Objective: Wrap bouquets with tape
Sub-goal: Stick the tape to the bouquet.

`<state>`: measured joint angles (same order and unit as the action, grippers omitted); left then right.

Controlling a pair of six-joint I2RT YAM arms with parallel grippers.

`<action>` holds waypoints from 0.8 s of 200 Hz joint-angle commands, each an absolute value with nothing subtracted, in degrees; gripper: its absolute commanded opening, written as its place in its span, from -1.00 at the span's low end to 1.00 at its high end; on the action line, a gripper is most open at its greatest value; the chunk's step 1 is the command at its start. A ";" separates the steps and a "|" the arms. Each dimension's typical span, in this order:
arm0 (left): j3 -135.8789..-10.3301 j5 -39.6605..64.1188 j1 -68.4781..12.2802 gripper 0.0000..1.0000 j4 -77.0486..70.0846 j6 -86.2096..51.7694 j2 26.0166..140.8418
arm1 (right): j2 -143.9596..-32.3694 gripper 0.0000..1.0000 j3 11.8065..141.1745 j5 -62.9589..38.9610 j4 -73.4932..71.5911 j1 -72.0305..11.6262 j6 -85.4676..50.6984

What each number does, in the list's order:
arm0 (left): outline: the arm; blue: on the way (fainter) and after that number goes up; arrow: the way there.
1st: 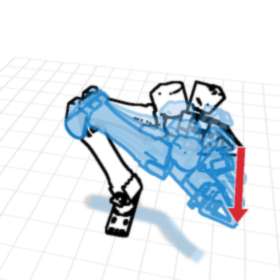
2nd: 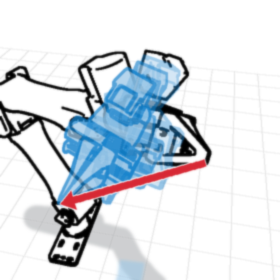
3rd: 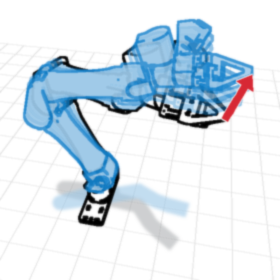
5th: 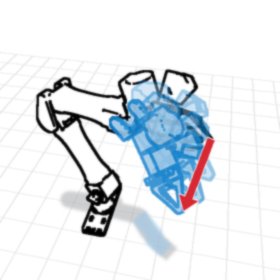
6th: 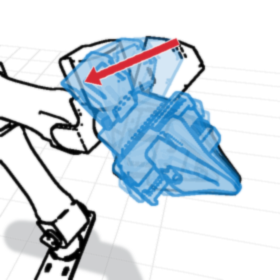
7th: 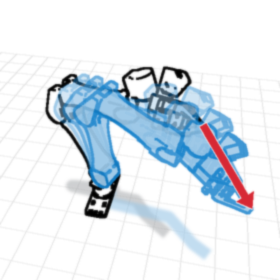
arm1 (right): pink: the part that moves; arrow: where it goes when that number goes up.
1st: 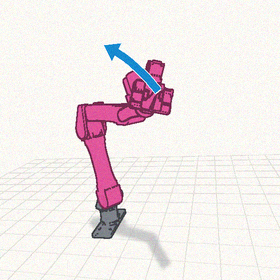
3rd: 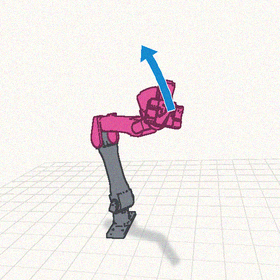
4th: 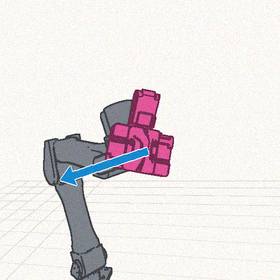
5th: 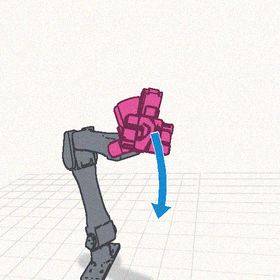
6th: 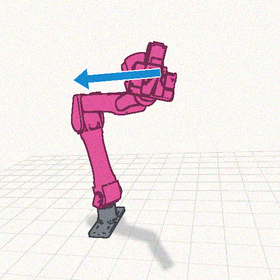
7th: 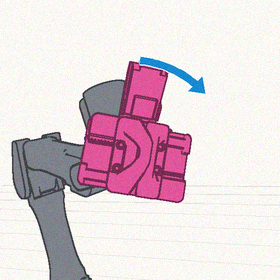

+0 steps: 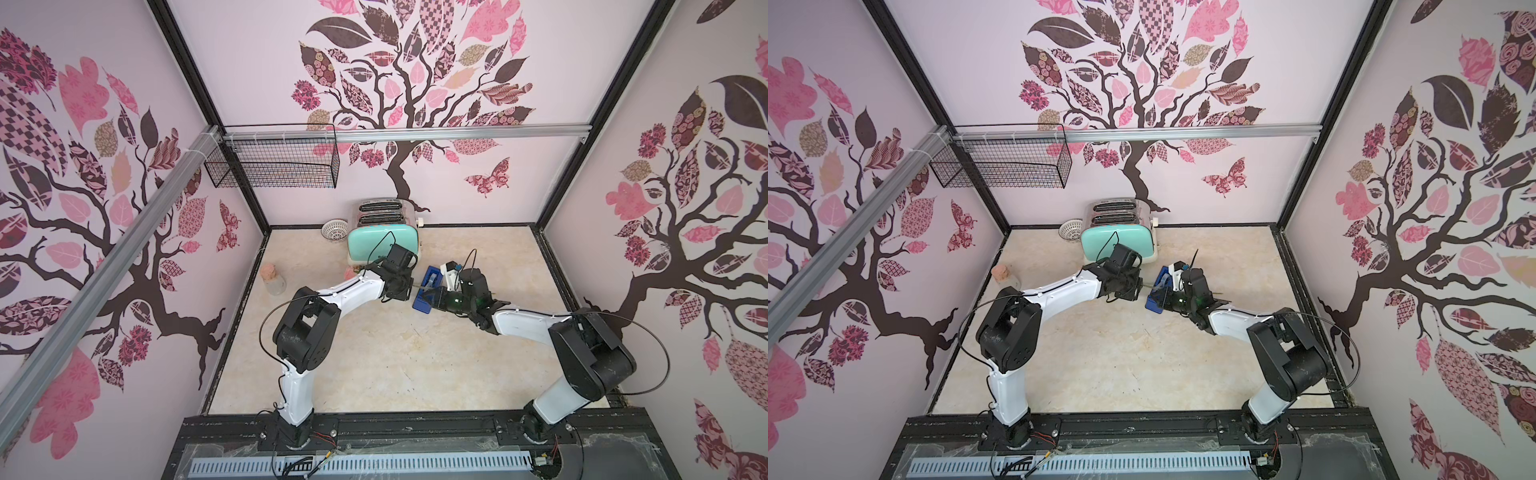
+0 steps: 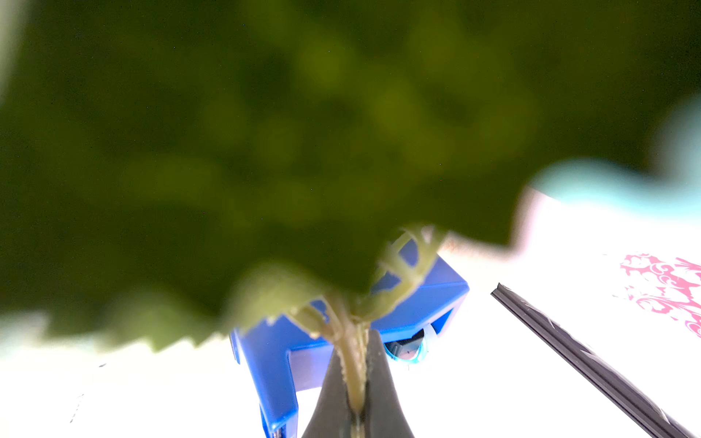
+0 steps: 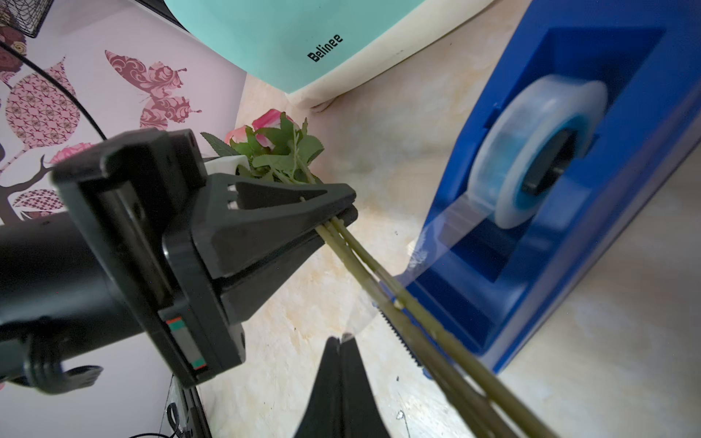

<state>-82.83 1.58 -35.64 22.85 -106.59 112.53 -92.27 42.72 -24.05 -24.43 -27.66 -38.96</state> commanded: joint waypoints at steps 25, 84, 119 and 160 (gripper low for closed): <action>-84.47 1.32 -35.70 -1.00 21.47 -107.22 110.84 | -93.23 -1.00 42.25 -23.09 -21.74 -28.65 -35.71; -84.78 0.12 -35.69 -1.00 22.69 -105.70 110.56 | -90.90 -0.24 42.77 -23.64 -20.29 -28.66 -35.81; -84.66 -0.53 -35.65 -1.00 23.33 -104.94 110.48 | -86.68 -0.06 41.41 -23.47 -18.18 -28.76 -35.13; -84.35 -0.79 -35.41 -1.00 23.21 -104.51 110.17 | -79.55 0.02 39.73 -20.89 -13.02 -28.74 -31.99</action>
<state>-82.83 0.21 -35.62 22.74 -105.86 112.44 -84.47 39.86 -22.79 -17.41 -28.45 -34.92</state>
